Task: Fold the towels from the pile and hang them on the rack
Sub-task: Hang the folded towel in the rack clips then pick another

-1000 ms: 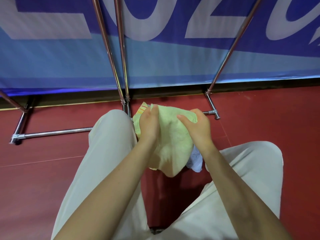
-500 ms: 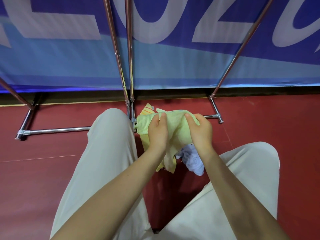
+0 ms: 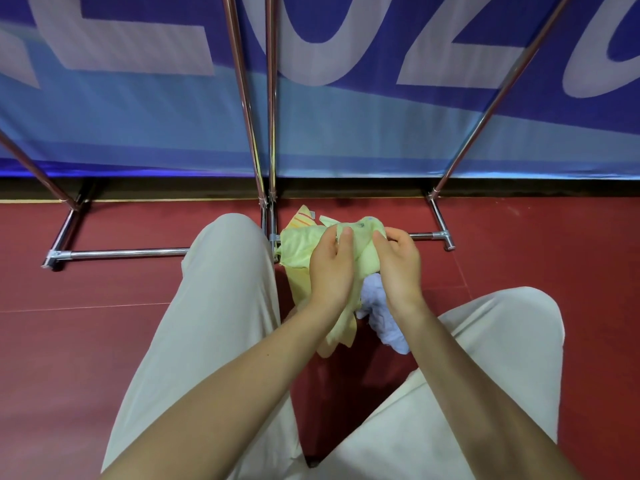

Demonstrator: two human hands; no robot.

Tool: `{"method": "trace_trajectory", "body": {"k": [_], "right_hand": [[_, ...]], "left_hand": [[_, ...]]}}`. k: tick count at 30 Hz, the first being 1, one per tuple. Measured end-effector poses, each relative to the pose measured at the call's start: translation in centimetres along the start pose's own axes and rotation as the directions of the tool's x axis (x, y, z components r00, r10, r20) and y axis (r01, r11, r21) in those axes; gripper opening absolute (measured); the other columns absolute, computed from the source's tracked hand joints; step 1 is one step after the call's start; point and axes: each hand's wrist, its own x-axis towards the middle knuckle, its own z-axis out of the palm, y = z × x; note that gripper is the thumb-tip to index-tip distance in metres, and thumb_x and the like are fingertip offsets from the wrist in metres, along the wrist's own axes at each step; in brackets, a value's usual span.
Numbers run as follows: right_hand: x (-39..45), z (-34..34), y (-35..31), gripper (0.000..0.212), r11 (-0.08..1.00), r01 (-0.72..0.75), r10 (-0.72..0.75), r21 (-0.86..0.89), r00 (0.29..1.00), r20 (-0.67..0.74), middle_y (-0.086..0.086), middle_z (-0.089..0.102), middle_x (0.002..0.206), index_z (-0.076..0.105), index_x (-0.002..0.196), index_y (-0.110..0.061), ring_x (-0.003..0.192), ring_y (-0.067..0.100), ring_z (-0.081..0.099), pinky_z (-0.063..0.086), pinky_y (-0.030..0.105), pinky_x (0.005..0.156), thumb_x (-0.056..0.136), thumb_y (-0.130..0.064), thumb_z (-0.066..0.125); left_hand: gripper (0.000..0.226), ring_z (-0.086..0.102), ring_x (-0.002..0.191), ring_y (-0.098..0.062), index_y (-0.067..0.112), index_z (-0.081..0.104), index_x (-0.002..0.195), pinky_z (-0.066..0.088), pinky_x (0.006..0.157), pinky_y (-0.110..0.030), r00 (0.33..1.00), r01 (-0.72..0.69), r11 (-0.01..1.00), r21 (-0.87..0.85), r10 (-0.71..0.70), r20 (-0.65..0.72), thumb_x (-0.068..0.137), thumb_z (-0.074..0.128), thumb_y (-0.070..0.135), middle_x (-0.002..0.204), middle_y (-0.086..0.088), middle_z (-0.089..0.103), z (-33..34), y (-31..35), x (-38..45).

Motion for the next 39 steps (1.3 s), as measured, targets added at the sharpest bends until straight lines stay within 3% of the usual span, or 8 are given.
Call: {"method": "trace_trajectory", "body": {"k": [4,7,12,18,26,30,34,39], "right_hand": [[-0.8,0.0,-0.4,0.033,0.985,0.032,-0.055,0.168,0.990,0.131,0.000,0.071,0.085,0.048,0.128,-0.011,0.084,0.012,0.069,0.056,0.026,0.076,0.096,-0.008,0.053],[-1.1,-0.4,-0.6,0.041,0.975,0.085,-0.136,0.205,0.959,0.250,0.003,0.069,0.086,0.043,0.137,-0.012,0.087,0.018,0.067,0.056,0.027,0.074,0.098,-0.002,0.046],[-1.2,-0.8,-0.6,0.045,0.956,0.290,-0.263,-0.038,0.908,0.326,-0.005,0.058,0.075,0.055,0.123,-0.028,0.070,0.009,0.062,0.052,0.020,0.072,0.092,0.004,0.054],[-0.9,-1.5,-0.5,0.031,0.908,0.376,-0.331,-0.186,0.914,0.235,-0.015,0.048,0.058,0.063,0.088,-0.038,0.057,0.003,0.044,0.043,0.021,0.061,0.086,-0.008,0.067],[-1.7,-0.9,-0.3,0.017,0.952,0.293,-0.279,-0.089,0.950,0.139,0.006,0.042,0.055,0.057,0.082,-0.019,0.055,0.018,0.043,0.042,0.020,0.057,0.088,-0.006,0.065],[-1.6,-0.4,-0.3,0.007,0.980,0.197,-0.194,-0.013,0.971,0.139,0.010,0.047,0.055,0.057,0.088,-0.007,0.051,0.012,0.048,0.044,0.017,0.051,0.091,-0.007,0.062],[-1.2,0.3,-0.3,0.007,0.987,0.158,-0.158,0.019,0.971,0.178,0.000,0.055,0.051,0.058,0.085,-0.010,0.051,0.011,0.053,0.048,0.024,0.055,0.091,-0.010,0.062],[-0.7,0.6,-0.7,0.005,0.991,0.117,-0.131,0.069,0.961,0.245,-0.006,0.055,0.048,0.060,0.088,-0.010,0.052,0.010,0.055,0.049,0.023,0.058,0.093,-0.008,0.059]], "left_hand": [[0.032,0.057,0.076,-0.011,-0.002,0.059,0.101,0.049,0.074,-0.027,0.999,0.039,0.997,-0.063,-0.037,0.034,0.102,0.043,0.025,0.086,-0.011,0.063,-0.1,0.4,-0.2],[0.040,0.064,0.087,-0.023,-0.002,0.059,0.105,0.051,0.088,-0.038,0.998,0.043,0.995,-0.089,-0.040,0.038,0.099,0.043,0.034,0.099,-0.021,0.066,-0.6,0.6,0.4],[0.061,0.052,0.079,-0.022,-0.008,0.053,0.098,0.048,0.084,-0.052,0.995,0.089,0.991,-0.099,-0.083,0.064,0.084,0.046,0.051,0.086,-0.012,0.057,-1.3,0.5,0.8],[0.039,0.053,0.077,-0.018,-0.012,0.055,0.096,0.047,0.070,-0.022,0.986,0.108,0.990,-0.087,-0.096,0.137,0.102,0.044,0.024,0.083,-0.013,0.056,-1.5,0.9,0.5],[0.027,0.044,0.077,-0.010,0.010,0.049,0.085,0.040,0.078,-0.025,0.977,0.123,0.991,-0.059,-0.111,0.180,0.104,0.034,0.023,0.082,-0.007,0.045,-1.6,0.5,-0.3],[0.041,0.051,0.088,-0.011,0.000,0.057,0.098,0.043,0.088,-0.031,0.971,0.116,0.990,-0.086,-0.094,0.219,0.103,0.033,0.033,0.092,-0.006,0.055,-1.8,0.2,-0.7],[0.030,0.060,0.095,0.008,0.004,0.059,0.120,0.044,0.082,-0.008,0.967,0.020,0.998,-0.059,-0.004,0.255,0.104,0.040,0.020,0.107,0.002,0.067,-2.5,0.7,-1.0],[0.035,0.057,0.082,0.023,-0.006,0.046,0.135,0.042,0.072,0.000,0.968,-0.008,0.995,-0.099,0.033,0.247,0.102,0.042,0.006,0.101,0.010,0.060,-2.5,1.2,-0.9]]}}
